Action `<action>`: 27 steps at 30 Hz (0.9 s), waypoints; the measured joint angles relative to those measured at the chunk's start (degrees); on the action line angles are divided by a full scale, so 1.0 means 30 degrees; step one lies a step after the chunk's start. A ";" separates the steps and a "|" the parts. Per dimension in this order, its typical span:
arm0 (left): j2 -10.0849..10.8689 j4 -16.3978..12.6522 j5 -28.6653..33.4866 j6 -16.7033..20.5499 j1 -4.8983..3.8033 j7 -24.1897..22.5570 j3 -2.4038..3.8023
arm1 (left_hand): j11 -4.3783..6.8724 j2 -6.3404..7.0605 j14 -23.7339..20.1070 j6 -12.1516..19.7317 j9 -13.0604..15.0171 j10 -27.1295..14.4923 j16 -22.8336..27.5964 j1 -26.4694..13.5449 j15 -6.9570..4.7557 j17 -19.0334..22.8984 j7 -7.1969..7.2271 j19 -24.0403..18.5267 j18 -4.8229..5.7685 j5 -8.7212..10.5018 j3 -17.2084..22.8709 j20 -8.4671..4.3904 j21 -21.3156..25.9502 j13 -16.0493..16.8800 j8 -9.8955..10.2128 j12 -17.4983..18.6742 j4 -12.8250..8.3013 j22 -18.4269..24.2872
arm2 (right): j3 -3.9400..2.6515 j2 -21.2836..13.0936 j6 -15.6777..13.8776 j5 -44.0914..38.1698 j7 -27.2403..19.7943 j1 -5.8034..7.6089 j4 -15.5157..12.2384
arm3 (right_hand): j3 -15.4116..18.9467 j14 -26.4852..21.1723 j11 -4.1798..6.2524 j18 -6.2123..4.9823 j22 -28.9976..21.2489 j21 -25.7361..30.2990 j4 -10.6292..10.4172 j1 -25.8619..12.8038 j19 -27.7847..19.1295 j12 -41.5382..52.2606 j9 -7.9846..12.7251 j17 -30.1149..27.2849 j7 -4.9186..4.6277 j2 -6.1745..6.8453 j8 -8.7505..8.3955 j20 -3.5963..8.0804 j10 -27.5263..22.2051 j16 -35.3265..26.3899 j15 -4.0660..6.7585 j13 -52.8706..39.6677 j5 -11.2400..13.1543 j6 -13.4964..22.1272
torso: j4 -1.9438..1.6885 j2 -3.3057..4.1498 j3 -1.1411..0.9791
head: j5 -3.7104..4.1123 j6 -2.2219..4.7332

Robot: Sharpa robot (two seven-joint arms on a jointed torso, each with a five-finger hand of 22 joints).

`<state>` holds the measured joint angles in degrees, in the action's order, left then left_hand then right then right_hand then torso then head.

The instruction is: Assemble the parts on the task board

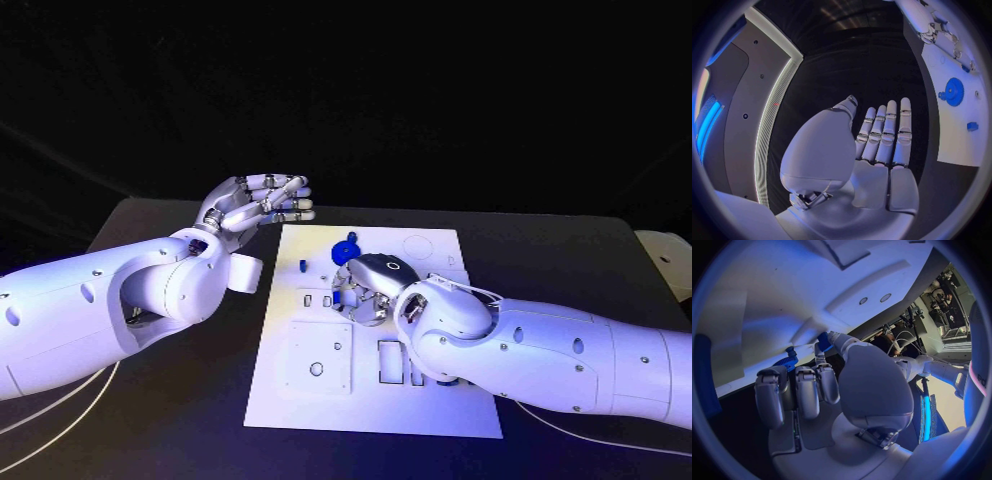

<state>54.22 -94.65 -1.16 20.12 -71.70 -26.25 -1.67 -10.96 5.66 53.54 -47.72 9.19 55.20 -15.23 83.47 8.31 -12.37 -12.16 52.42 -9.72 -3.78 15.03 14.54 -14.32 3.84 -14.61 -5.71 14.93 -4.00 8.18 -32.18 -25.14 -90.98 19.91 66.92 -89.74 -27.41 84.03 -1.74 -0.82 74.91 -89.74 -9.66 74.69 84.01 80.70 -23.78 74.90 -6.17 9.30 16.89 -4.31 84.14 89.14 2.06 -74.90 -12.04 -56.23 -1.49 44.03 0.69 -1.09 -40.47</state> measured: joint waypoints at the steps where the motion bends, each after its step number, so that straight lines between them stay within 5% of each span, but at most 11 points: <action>1: 0.0000 0.0000 0.0000 -0.0004 0.0000 0.0002 0.0000 | 0.0000 0.0000 0.0000 0.0000 0.0000 0.0000 0.0000 0.0000 0.0001 0.0000 0.0000 0.0000 0.0000 0.0000 0.0000 0.0000 0.0000 0.0001 0.0000 0.0000 0.0000 0.0001 | 0.0000 0.0018 0.0013 -0.0007 0.0005 0.0001 0.0019 | 0.0000 0.0000 0.0000 0.0000 0.0000 0.0000 0.0000 -0.0022 0.0000 0.0000 -0.0001 -0.0001 -0.0077 0.0022 0.0146 0.0000 0.0000 0.0000 0.0000 0.0000 0.0000 0.0080 | 0.0000 0.0000 0.0000 | 0.0005 -0.0002; 5: -0.0001 0.0008 0.0000 -0.0015 0.0000 0.0008 0.0000 | 0.0000 0.0000 0.0000 0.0000 0.0001 0.0000 0.0000 0.0000 0.0000 0.0000 0.0000 0.0000 0.0001 0.0000 0.0000 0.0001 0.0000 0.0000 0.0000 0.0000 0.0000 -0.0001 | -0.0001 0.0062 0.0062 -0.0032 0.0012 0.0002 0.0066 | -0.0078 0.0000 -0.0106 -0.0001 -0.0001 0.0000 -0.0078 -0.0096 0.0000 -0.0172 -0.0660 -0.0001 -0.0165 0.0095 0.0215 0.0000 -0.0106 0.0000 -0.0001 0.0000 0.0103 0.0296 | 0.0002 0.0000 -0.0005 | 0.0020 -0.0002; 27: -0.0018 0.0045 0.0000 -0.0064 0.0000 0.0037 0.0000 | 0.0000 0.0000 0.0000 0.0000 0.0002 0.0000 -0.0001 0.0000 0.0000 0.0004 0.0000 0.0000 0.0000 0.0000 0.0000 0.0000 -0.0002 0.0000 0.0000 0.0000 0.0000 -0.0003 | 0.0016 0.0058 0.0309 -0.0139 0.0047 -0.0008 0.0089 | -0.0139 0.0001 -0.0609 -0.0003 0.0013 0.0000 -0.0126 -0.0541 -0.0002 -0.1130 -0.0201 0.0012 -0.0696 0.0455 -0.0577 -0.0145 -0.0896 0.0000 -0.0281 -0.0014 0.0202 0.1371 | 0.0011 0.0000 -0.0018 | 0.0037 -0.0042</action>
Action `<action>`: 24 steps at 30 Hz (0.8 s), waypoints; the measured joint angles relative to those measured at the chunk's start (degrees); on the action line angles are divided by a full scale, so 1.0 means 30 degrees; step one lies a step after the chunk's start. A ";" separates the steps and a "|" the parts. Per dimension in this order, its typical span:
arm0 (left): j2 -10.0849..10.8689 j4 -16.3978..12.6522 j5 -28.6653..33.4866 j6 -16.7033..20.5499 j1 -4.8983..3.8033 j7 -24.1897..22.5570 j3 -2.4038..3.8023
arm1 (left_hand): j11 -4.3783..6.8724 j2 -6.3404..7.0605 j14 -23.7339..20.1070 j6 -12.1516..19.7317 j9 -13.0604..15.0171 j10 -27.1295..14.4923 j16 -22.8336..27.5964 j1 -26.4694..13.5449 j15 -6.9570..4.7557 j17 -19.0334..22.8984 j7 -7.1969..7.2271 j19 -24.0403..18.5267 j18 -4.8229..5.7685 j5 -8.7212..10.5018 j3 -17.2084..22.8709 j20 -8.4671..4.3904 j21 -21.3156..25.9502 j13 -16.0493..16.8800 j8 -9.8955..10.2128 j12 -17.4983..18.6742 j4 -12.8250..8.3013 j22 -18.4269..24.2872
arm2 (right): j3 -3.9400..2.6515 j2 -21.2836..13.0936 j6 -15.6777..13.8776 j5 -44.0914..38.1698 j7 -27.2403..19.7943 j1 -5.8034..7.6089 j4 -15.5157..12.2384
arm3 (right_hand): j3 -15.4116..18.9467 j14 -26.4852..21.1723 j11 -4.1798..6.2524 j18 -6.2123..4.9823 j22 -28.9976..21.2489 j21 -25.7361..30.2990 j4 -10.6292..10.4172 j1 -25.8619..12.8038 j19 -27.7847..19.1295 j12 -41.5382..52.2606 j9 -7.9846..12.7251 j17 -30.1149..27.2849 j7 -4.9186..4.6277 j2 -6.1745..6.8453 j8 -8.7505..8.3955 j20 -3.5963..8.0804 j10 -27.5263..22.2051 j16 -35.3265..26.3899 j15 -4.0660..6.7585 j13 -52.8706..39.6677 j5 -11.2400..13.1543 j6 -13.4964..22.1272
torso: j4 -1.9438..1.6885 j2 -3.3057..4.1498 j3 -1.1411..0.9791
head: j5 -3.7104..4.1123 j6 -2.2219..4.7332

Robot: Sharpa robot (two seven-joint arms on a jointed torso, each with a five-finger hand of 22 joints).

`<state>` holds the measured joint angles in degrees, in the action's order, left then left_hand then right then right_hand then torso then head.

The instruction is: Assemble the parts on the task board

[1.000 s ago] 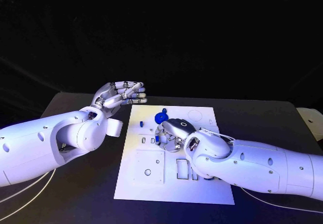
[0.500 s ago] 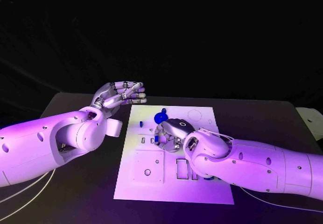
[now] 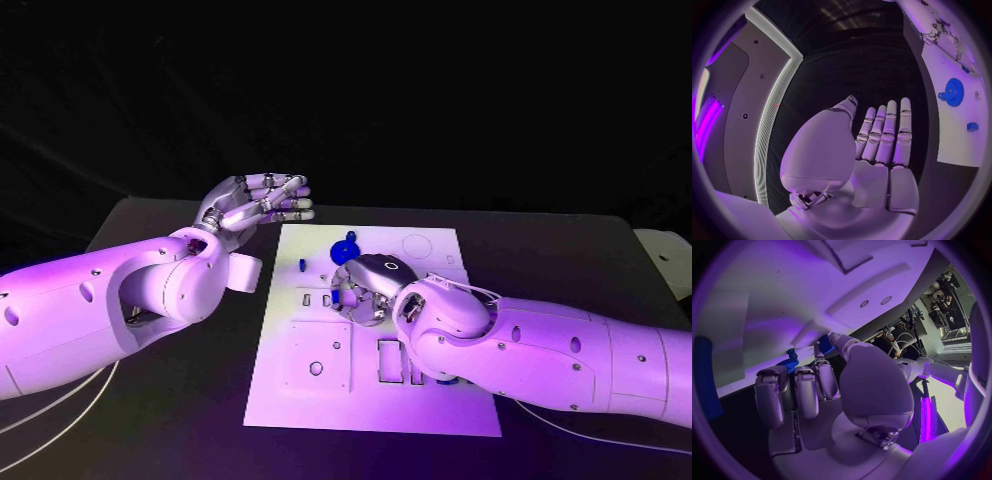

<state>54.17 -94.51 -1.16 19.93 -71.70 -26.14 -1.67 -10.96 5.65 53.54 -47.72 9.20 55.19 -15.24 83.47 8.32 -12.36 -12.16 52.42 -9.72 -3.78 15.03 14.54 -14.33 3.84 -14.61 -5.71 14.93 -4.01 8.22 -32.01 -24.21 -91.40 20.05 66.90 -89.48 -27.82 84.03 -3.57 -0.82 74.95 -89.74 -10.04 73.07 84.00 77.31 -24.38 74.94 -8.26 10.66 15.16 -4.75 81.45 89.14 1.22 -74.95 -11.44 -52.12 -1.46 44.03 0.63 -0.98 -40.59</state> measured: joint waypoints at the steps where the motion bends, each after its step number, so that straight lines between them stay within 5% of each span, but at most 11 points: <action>1: 0.0000 0.0003 0.0000 -0.0003 0.0000 0.0004 0.0000 | 0.0000 0.0000 0.0000 0.0000 0.0000 0.0000 0.0000 0.0000 0.0000 0.0001 0.0000 0.0000 -0.0002 0.0000 0.0000 0.0000 0.0000 0.0000 0.0000 0.0000 0.0000 0.0000 | 0.0001 -0.0001 -0.0003 -0.0008 0.0001 -0.0001 0.0000 | 0.0000 -0.0006 0.0031 0.0001 0.0000 0.0000 0.0000 -0.0011 0.0000 -0.0044 0.0002 -0.0001 -0.0002 0.0021 0.0001 0.0000 -0.0031 0.0000 -0.0006 0.0000 0.0018 0.0002 | 0.0000 0.0000 0.0000 | 0.0000 -0.0002; 14: 0.0005 0.0011 -0.0001 -0.0030 0.0000 0.0027 -0.0002 | 0.0000 0.0001 0.0000 0.0000 -0.0025 0.0000 0.0000 0.0000 0.0000 -0.0037 0.0000 0.0000 0.0000 0.0000 0.0000 0.0000 -0.0007 0.0000 0.0000 0.0077 0.0000 -0.0001 | 0.0028 -0.0010 -0.0076 -0.0062 0.0001 -0.0018 -0.0031 | 0.0436 -0.0002 -0.0243 0.0003 -0.0003 0.0000 -0.0436 -0.0398 0.0003 -0.1158 0.0337 -0.0003 -0.0321 0.0598 -0.0622 -0.0273 -0.0979 0.0000 -0.0271 0.0003 0.0761 0.0878 | -0.0004 0.0000 0.0000 | -0.0009 0.0016; 19: 0.0010 0.0012 -0.0001 -0.0034 0.0001 0.0036 -0.0002 | 0.0000 0.0000 0.0000 0.0000 -0.0025 0.0000 0.0000 0.0000 0.0000 -0.0036 0.0000 0.0000 0.0000 0.0000 0.0052 0.0000 0.0064 0.0001 0.0000 0.0076 -0.0052 -0.0001 | 0.0051 -0.0135 -0.0374 -0.0076 0.0027 -0.0053 -0.0167 | 0.2026 -0.0008 -0.0480 -0.0001 -0.0005 0.0000 -0.1061 -0.0545 0.0001 -0.1551 0.0635 -0.0004 -0.0574 0.0745 -0.1031 -0.0545 -0.1357 0.0000 -0.0555 0.0005 0.1525 0.1599 | -0.0002 0.0005 0.0000 | -0.0018 0.0004; 24: 0.0013 0.0041 -0.0001 -0.0037 0.0001 0.0045 -0.0002 | 0.0000 0.0000 0.0000 0.0000 -0.0024 0.0000 0.0000 0.0000 0.0000 -0.0047 -0.0001 0.0000 0.0001 0.0000 0.0053 0.0000 0.0064 0.0000 0.0000 0.0076 -0.0052 -0.0002 | 0.0051 -0.0450 -0.1032 -0.0092 0.0007 -0.0065 -0.0537 | 0.4020 -0.0034 -0.0551 0.0001 -0.0005 0.0000 -0.2057 0.0561 0.0002 -0.1552 0.0919 -0.0006 -0.0664 0.0309 -0.1143 -0.0545 -0.1427 -0.0073 -0.0580 0.0006 0.1554 0.1894 | -0.0002 0.0007 0.0000 | -0.0020 -0.0016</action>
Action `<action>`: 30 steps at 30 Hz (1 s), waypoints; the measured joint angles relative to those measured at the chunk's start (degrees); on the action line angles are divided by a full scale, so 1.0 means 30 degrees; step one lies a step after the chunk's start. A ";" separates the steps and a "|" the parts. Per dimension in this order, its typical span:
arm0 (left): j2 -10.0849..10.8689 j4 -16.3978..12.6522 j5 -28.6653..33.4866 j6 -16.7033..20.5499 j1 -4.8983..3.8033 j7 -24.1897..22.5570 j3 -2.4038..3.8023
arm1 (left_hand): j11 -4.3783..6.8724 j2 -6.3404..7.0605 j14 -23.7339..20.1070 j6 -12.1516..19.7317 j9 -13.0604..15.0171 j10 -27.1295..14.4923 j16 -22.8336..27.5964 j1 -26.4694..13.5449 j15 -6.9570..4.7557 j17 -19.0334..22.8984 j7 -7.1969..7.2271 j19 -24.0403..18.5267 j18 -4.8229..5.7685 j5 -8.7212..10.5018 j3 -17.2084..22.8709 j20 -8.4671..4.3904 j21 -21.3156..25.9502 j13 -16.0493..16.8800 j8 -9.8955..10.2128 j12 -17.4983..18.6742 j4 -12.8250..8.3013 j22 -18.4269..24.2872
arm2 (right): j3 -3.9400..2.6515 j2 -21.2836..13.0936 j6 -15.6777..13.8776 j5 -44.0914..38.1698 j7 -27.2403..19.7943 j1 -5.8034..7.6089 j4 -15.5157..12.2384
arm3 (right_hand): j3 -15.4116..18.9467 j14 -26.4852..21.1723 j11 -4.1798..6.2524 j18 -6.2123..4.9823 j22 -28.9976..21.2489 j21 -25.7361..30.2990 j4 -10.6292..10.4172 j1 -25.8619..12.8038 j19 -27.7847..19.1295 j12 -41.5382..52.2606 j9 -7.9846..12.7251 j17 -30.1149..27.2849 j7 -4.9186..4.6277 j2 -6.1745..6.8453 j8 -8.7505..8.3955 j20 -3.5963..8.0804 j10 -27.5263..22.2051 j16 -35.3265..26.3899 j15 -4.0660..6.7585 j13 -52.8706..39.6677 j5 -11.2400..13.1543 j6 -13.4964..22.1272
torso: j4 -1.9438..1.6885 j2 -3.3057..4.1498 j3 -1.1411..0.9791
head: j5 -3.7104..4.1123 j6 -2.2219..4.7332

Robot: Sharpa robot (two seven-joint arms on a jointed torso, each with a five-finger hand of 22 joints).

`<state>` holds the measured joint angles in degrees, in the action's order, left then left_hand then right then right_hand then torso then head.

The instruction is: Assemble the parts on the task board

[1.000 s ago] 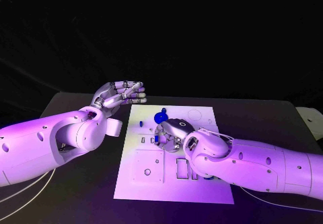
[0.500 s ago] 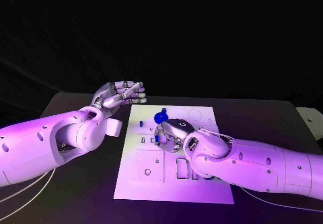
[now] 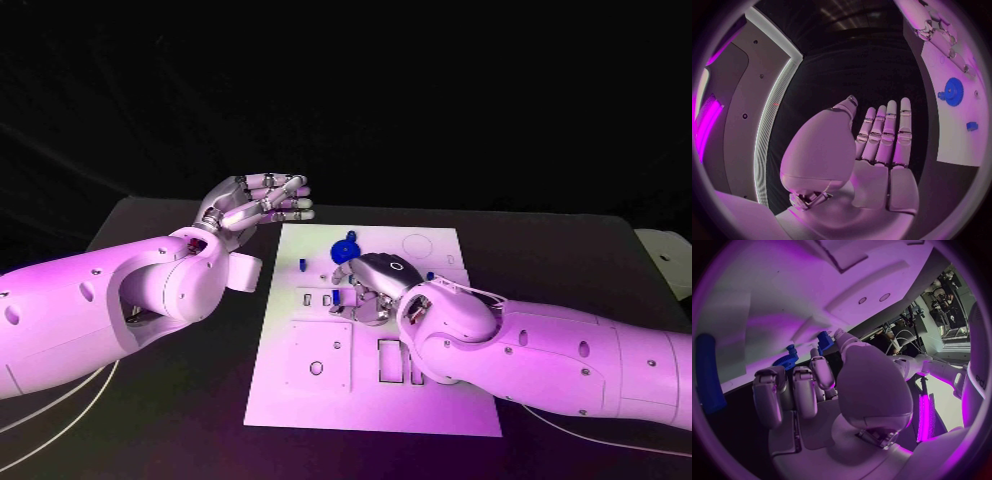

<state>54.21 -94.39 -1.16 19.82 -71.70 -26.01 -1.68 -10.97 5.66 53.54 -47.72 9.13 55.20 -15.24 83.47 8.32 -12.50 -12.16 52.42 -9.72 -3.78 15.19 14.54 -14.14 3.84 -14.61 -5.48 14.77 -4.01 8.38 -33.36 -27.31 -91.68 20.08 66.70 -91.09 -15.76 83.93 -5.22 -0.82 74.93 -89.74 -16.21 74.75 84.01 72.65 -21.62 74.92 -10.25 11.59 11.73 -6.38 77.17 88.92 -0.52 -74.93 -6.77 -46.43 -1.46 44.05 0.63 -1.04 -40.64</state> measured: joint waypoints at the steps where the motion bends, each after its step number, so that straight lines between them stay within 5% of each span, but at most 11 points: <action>1: 0.0000 0.0022 -0.0005 0.0000 0.0000 0.0007 0.0000 | 0.0017 0.0000 0.0000 0.0000 0.0000 0.0017 0.0000 0.0000 0.0000 -0.0016 0.0001 0.0025 0.0000 0.0000 0.0000 0.0025 0.0000 0.0000 0.0000 0.0000 0.0000 0.0000 | -0.0001 -0.0143 -0.0204 -0.0002 -0.0027 -0.0002 -0.0148 | 0.0118 0.0000 0.0000 0.0000 0.0000 0.0000 -0.0074 0.0093 -0.0015 0.0000 0.0012 0.0000 -0.0005 0.0068 0.0000 -0.0015 0.0000 0.0000 0.0000 0.0000 0.0000 0.0004 | 0.0000 -0.0002 0.0000 | -0.0002 -0.0002; 7: 0.0004 0.0212 -0.0329 -0.0025 0.0002 0.0279 0.0000 | 0.0269 0.0176 0.0990 -0.0435 0.0001 0.0702 -0.0177 0.0176 -0.0213 -0.0330 -0.0074 0.0887 0.0003 0.0000 0.0378 -0.0238 -0.0187 0.0000 0.0000 -0.0001 -0.0203 -0.0073 | -0.0179 -0.1310 -0.1534 0.0126 -0.0535 0.0045 -0.1170 | 0.0520 0.0068 -0.0070 -0.0001 -0.0002 0.0000 -0.0159 0.0696 0.0001 0.0000 0.0137 -0.0001 -0.0063 -0.0327 -0.0114 -0.0137 -0.0069 0.0000 -0.0068 0.0001 -0.0516 0.0266 | 0.0016 -0.0042 -0.0026 | -0.0026 0.0035; 15: -0.0019 0.0780 -0.3000 -0.0764 0.0000 0.2280 0.0000 | 0.1493 0.0842 0.6128 -0.2096 0.0386 0.4382 -0.2648 -0.0670 -0.1849 -0.2312 0.0585 0.4996 0.0003 0.0000 0.1154 -0.2026 -0.2442 0.0365 -0.0612 -0.0796 0.0333 -0.0912 | -0.0385 -0.3782 -0.3135 0.3304 -0.3269 0.1281 -0.2061 | -0.0023 0.0069 0.0030 0.0000 -0.0004 0.0000 0.0004 0.1205 0.0001 0.0000 0.0125 -0.0002 0.0140 -0.0716 0.0299 -0.0137 -0.0168 -0.0147 -0.0068 0.0003 -0.1068 -0.0425 | 0.0112 -0.0214 -0.0075 | -0.0179 0.0106; 18: -0.0045 0.0960 -0.4436 -0.1371 -0.0010 0.3657 0.0000 | 0.1914 0.0764 0.8019 -0.2367 0.0587 0.5568 -0.4197 -0.2457 -0.2386 -0.3707 0.0859 0.6471 0.0005 0.0000 0.0945 -0.2633 -0.3500 0.0722 -0.0651 -0.1220 0.0586 -0.1389 | -0.0427 -0.4657 -0.3227 0.5144 -0.4193 0.1808 -0.2248 | -0.0075 0.0069 0.0030 0.0001 -0.0004 0.0000 -0.0047 0.1205 0.0001 0.0000 0.0107 -0.0003 0.0203 -0.0716 0.0467 -0.0136 -0.0168 -0.0147 -0.0067 0.0004 -0.1265 -0.0652 | 0.0152 -0.0353 -0.0121 | -0.0262 0.0070; 23: -0.0485 0.1498 -0.7477 -0.2752 -0.0253 0.6585 -0.0011 | 0.2389 0.0970 0.8546 -0.2062 0.1378 0.6157 -0.8382 -0.2910 -0.2884 -0.8095 0.1202 0.7210 0.0003 0.0000 0.1145 -0.3243 -0.5559 0.2602 -0.1006 -0.3035 0.0447 -0.2584 | -0.0431 -0.6093 -0.3221 0.8129 -0.5341 0.2324 -0.2513 | -0.0231 0.0069 0.0104 0.0001 -0.0005 0.0000 -0.0046 0.1199 0.0000 0.0073 0.0056 -0.0004 0.0297 -0.0711 0.0742 -0.0136 -0.0095 -0.0148 -0.0067 0.0004 -0.2058 -0.0854 | 0.0212 -0.0634 -0.0198 | -0.0364 -0.0029; 24: -0.0645 0.1625 -0.8002 -0.3011 -0.0349 0.7130 -0.0011 | 0.2428 0.1042 0.8749 -0.1847 0.1663 0.5966 -1.0902 -0.2838 -0.2974 -1.0617 0.1233 0.7263 0.0001 0.0000 0.1272 -0.3316 -0.6401 0.3420 -0.1213 -0.3903 0.0468 -0.3128 | -0.0431 -0.6289 -0.3210 0.8585 -0.5476 0.2360 -0.2529 | -0.0231 0.0069 0.0104 0.0000 -0.0005 0.0000 -0.0046 0.1116 0.0001 0.0073 0.0055 -0.0004 0.0297 -0.0627 0.0742 -0.0136 -0.0095 -0.0148 -0.0067 0.0004 -0.2074 -0.0854 | 0.0216 -0.0683 -0.0216 | -0.0390 -0.0044; 28: -0.1273 0.2070 -1.0300 -0.4176 -0.0643 0.9492 0.0006 | 0.2596 0.0669 0.9343 -0.1209 0.3207 0.4067 -1.7665 -0.4132 -0.3089 -1.7180 0.1582 0.6285 0.0002 0.0000 0.1347 -0.3464 -1.0309 0.7155 -0.3107 -0.8444 0.0501 -0.6029 | -0.0425 -0.6805 -0.3155 1.0188 -0.5931 0.2454 -0.2555 | -0.0231 0.0069 0.0104 0.0001 -0.0007 0.0000 -0.0046 0.1051 0.0001 0.0073 0.0056 -0.0005 0.0297 -0.0563 0.0818 -0.0136 -0.0095 -0.0148 -0.0067 0.0005 -0.2146 -0.0854 | 0.0244 -0.0877 -0.0284 | -0.0493 -0.0174; 30: -0.1542 0.2222 -1.1376 -0.4756 -0.0728 1.0578 0.0003 | 0.2682 0.0516 0.9673 -0.0905 0.3749 0.3484 -1.9160 -0.4569 -0.3113 -1.8690 0.1602 0.6121 0.0002 0.0000 0.1258 -0.3539 -1.2079 0.8269 -0.3864 -0.9893 0.0591 -0.7737 | -0.0415 -0.6951 -0.3125 1.0722 -0.6075 0.2476 -0.2560 | -0.0231 0.0061 0.0103 0.0001 -0.0007 0.0000 -0.0046 0.1051 0.0001 0.0072 0.0056 -0.0005 0.0297 -0.0563 0.0818 -0.0137 -0.0095 -0.0148 -0.0059 0.0005 -0.2257 -0.0854 | 0.0256 -0.0965 -0.0320 | -0.0527 -0.0231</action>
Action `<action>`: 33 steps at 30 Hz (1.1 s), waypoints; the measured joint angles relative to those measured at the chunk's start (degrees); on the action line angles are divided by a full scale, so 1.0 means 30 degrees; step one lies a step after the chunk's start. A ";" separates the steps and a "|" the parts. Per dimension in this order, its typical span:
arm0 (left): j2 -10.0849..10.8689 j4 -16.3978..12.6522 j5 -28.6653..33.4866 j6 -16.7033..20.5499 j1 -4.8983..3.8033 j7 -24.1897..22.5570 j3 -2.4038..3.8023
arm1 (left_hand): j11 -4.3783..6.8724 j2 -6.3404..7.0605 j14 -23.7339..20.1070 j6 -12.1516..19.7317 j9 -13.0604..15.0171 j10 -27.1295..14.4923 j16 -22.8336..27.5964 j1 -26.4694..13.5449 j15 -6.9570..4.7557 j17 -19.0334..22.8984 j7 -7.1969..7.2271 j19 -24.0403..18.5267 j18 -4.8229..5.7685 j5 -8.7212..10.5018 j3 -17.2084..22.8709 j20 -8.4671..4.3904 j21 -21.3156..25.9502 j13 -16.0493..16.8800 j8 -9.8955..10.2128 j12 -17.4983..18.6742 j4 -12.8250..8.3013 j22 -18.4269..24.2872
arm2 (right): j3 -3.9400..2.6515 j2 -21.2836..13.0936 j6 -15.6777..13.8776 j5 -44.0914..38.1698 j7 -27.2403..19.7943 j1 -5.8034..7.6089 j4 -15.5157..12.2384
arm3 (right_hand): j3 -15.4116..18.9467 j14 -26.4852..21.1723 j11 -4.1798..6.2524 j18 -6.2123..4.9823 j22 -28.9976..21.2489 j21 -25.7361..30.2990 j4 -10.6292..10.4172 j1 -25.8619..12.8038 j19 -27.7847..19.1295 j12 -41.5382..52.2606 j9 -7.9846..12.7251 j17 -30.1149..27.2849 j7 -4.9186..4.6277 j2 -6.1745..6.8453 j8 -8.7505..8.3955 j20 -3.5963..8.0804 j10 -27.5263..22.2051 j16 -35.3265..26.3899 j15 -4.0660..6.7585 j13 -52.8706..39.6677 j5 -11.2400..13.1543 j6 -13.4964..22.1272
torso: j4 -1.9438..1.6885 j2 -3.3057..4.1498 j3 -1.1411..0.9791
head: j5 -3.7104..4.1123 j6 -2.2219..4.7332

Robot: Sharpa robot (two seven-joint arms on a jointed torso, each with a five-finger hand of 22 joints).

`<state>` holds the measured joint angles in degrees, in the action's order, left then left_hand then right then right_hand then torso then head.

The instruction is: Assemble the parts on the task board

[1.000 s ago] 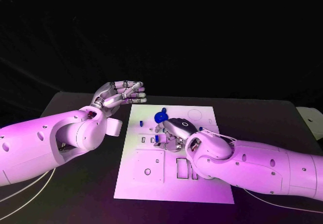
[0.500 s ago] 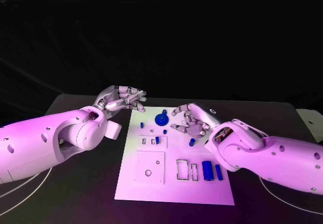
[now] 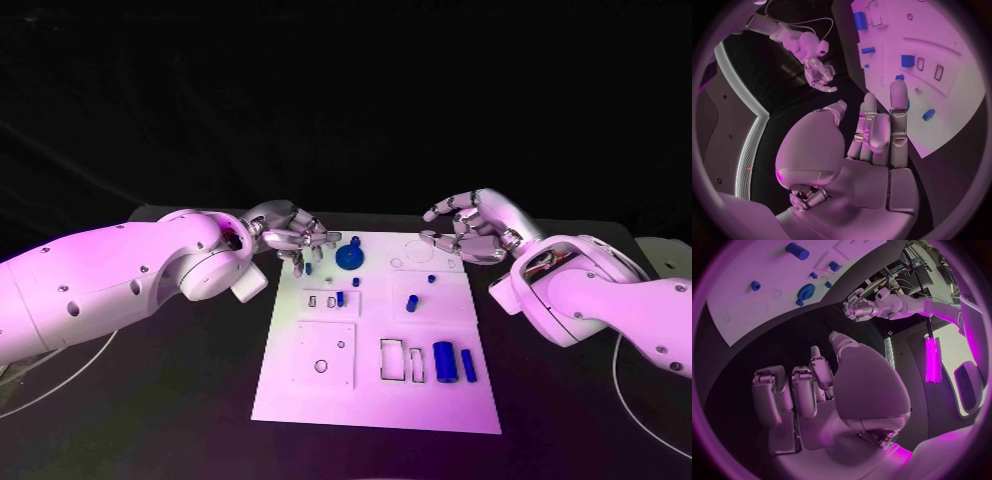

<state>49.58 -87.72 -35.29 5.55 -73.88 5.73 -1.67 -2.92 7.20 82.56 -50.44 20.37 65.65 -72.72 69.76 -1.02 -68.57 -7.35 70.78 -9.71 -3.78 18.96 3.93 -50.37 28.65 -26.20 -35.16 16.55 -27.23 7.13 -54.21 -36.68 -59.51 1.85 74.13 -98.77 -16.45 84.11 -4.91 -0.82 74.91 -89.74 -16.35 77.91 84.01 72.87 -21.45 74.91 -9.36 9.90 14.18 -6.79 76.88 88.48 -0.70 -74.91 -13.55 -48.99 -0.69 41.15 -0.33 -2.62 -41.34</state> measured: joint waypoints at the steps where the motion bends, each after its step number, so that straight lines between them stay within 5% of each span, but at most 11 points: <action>1: -0.0184 0.0095 -0.0691 -0.0394 -0.0056 0.0676 -0.0013 | 0.0025 -0.0038 0.0139 0.0123 0.0176 -0.0155 -0.0399 -0.0276 -0.0039 -0.0430 -0.0009 -0.0023 0.0001 0.0000 -0.0107 0.0023 -0.0597 0.0339 -0.0256 -0.0452 0.0054 -0.0633 | 0.0002 -0.0084 0.0017 0.0283 -0.0075 0.0008 0.0001 | 0.0000 -0.0043 0.0038 0.0000 -0.0001 0.0000 0.0000 0.0000 0.0000 0.0000 0.0001 -0.0001 0.0000 0.0000 0.0076 0.0000 -0.0039 0.0000 0.0043 0.0000 -0.0264 0.0000 | 0.0011 -0.0040 -0.0024 | -0.0016 -0.0020; 6: -0.0940 0.0546 -0.3059 -0.1783 -0.0266 0.2948 -0.0038 | 0.0154 -0.0075 0.0366 0.0333 0.0717 -0.0385 -0.1514 -0.0653 -0.0236 -0.1744 0.0142 0.0329 -0.0001 0.0000 -0.0619 -0.0080 -0.2446 0.1321 -0.1125 -0.1839 0.0064 -0.2888 | 0.0022 -0.0271 0.0069 0.1022 -0.0217 0.0032 0.0021 | -0.0054 -0.0065 0.0068 0.0000 -0.0001 0.0000 0.0054 0.0000 0.0000 -0.0001 0.0001 -0.0001 0.0000 0.0000 0.0145 0.0000 -0.0068 0.0000 0.0066 0.0001 -0.0628 0.0000 | 0.0044 -0.0196 -0.0110 | -0.0121 -0.0146; 10: -0.1590 0.0930 -0.4339 -0.2718 -0.0394 0.4458 -0.0097 | 0.0396 -0.0338 0.0431 0.0569 0.1444 -0.0769 -0.3953 -0.0997 -0.0301 -0.2128 0.0378 0.2638 0.1040 0.0000 -0.1246 -0.0342 -0.6469 0.2432 -0.2260 -0.3449 0.0065 -0.8634 | 0.0029 -0.0380 0.0105 0.1308 -0.0224 0.0038 0.0032 | -0.0053 -0.0065 0.0067 0.0000 -0.0001 0.0000 0.0054 0.0000 0.0000 0.0000 0.0002 -0.0002 0.0000 0.0000 0.0145 0.0000 -0.0068 0.0000 0.0066 0.0002 -0.0628 0.0000 | 0.0053 -0.0278 -0.0181 | -0.0174 -0.0227; 12: -0.1900 0.1138 -0.4774 -0.3154 -0.0531 0.5059 -0.0162 | 0.0423 -0.0457 0.0438 0.0627 0.1687 -0.0794 -0.4402 -0.1116 -0.0307 -0.2128 0.0436 0.3124 0.1041 0.0000 -0.1463 -0.0396 -0.7356 0.2733 -0.2603 -0.3904 0.0086 -0.9972 | 0.0033 -0.0419 0.0119 0.1393 -0.0222 0.0039 0.0060 | -0.0054 -0.0065 0.0067 0.0000 -0.0002 0.0000 0.0054 -0.0030 -0.0051 -0.0001 0.0002 -0.0001 0.0000 0.0030 0.0145 0.0051 -0.0068 -0.0074 0.0065 0.0002 -0.0628 0.0000 | 0.0053 -0.0302 -0.0205 | -0.0185 -0.0251; 19: -0.3053 0.2053 -0.6018 -0.4797 -0.1019 0.6664 -0.0386 | 0.0494 -0.0679 0.0499 0.0810 0.2145 -0.0865 -0.4693 -0.1699 -0.0369 -0.2127 0.0481 0.3266 0.1038 0.0000 -0.2019 -0.0451 -0.7891 0.3395 -0.3182 -0.4749 0.0098 -1.0751 | 0.0037 -0.0470 0.0125 0.1643 -0.0184 0.0055 0.0315 | -0.0053 -0.0065 0.0190 0.0001 -0.0003 0.0422 0.0054 -0.0202 -0.0019 -0.0541 0.0003 -0.0003 0.0000 0.0202 0.0145 0.0127 -0.0486 -0.0367 0.0066 0.0393 -0.0701 0.0001 | 0.0051 -0.0370 -0.0287 | -0.0245 -0.0406; 21: -0.3351 0.2337 -0.6345 -0.5222 -0.1100 0.6977 -0.0476 | 0.0493 -0.0747 0.0499 0.0874 0.2224 -0.0865 -0.4693 -0.1808 -0.0370 -0.2126 0.0545 0.3266 0.1335 0.0000 -0.2253 -0.0452 -0.7939 0.3602 -0.3260 -0.4954 0.0075 -1.0869 | 0.0037 -0.0458 0.0104 0.1751 -0.0185 0.0064 0.0420 | -0.0109 -0.0064 0.0185 -0.0001 -0.0003 0.0777 -0.0002 -0.0202 0.0002 -0.1023 0.0004 -0.0003 0.0000 0.0201 0.0239 0.0148 -0.0871 -0.0488 0.0066 0.0797 -0.0702 0.0001 | 0.0046 -0.0377 -0.0297 | -0.0249 -0.0434; 33: -0.4490 0.3445 -0.7411 -0.6706 -0.1208 0.7919 -0.0743 | 0.0661 -0.1038 0.0498 0.0941 0.3042 -0.0062 -0.5345 -0.2098 -0.0513 -0.2124 0.0613 0.3741 0.1641 0.0000 -0.2924 -0.0521 -0.9209 0.6157 -0.4219 -0.7292 0.0121 -1.3058 | 0.0038 -0.0377 -0.0045 0.2310 -0.0228 0.0110 0.0691 | -0.0109 -0.0064 0.0204 0.0000 0.0011 0.0832 -0.0002 -0.0201 0.0002 -0.1112 0.0007 0.0012 0.0000 0.0201 0.0292 0.0148 -0.0898 -0.0488 0.0065 0.0874 -0.0702 0.0001 | 0.0022 -0.0320 -0.0242 | -0.0271 -0.0617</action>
<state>36.11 -77.39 -57.52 -14.56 -77.50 29.49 -3.90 -0.94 4.09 84.05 -47.61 29.50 65.46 -88.75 63.47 -2.56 -74.94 -5.52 82.01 -4.79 -3.78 10.19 2.36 -78.00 47.12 -38.85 -57.03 16.91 -66.40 7.25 -55.34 -36.82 -52.58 1.17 74.46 -96.69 -16.78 83.92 -4.30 -0.82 74.95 -87.24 -16.36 77.30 84.01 69.53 -21.43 74.95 -9.36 10.50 15.06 -6.35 74.19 87.02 -0.50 -72.29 -15.65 -48.99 -0.63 40.19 -1.05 -3.43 -43.19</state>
